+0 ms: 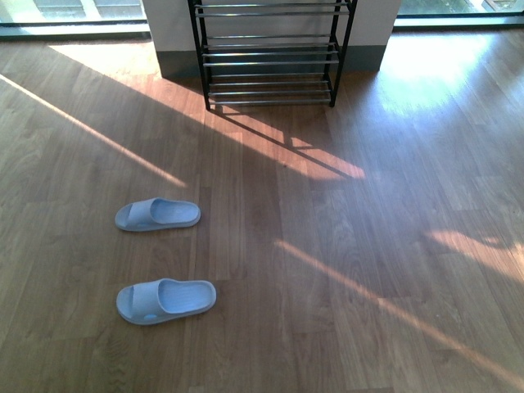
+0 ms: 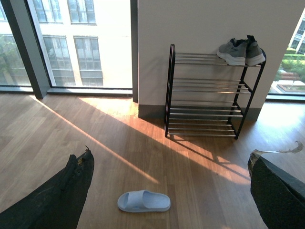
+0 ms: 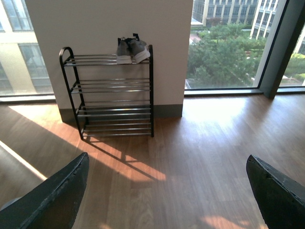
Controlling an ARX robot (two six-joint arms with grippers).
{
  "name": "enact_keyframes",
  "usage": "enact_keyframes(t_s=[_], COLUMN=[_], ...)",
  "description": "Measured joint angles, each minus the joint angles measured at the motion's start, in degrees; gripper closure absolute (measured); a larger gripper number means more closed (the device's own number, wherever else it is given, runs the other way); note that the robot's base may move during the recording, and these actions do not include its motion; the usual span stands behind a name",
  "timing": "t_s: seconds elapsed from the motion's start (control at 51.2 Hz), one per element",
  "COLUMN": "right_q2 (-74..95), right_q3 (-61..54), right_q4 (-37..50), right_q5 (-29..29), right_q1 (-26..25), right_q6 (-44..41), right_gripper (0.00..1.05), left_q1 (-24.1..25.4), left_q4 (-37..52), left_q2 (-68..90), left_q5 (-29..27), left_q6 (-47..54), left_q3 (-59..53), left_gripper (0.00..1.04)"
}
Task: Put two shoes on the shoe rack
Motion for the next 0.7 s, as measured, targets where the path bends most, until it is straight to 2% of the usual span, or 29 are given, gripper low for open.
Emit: enact_keyframes(t_s=[0.703], right_q2=[0.0], right_q3=[0.0], right_q4=[0.0], right_q5=[0.2], right_q1=[0.0], right_q6=[0.0], right_gripper=[0.09], left_q1=[0.0], left_q4=[0.0], left_q2=[0.0], left_q5=[0.2], left_q6=[0.0], left_q3=[0.0], left_gripper=[0.09])
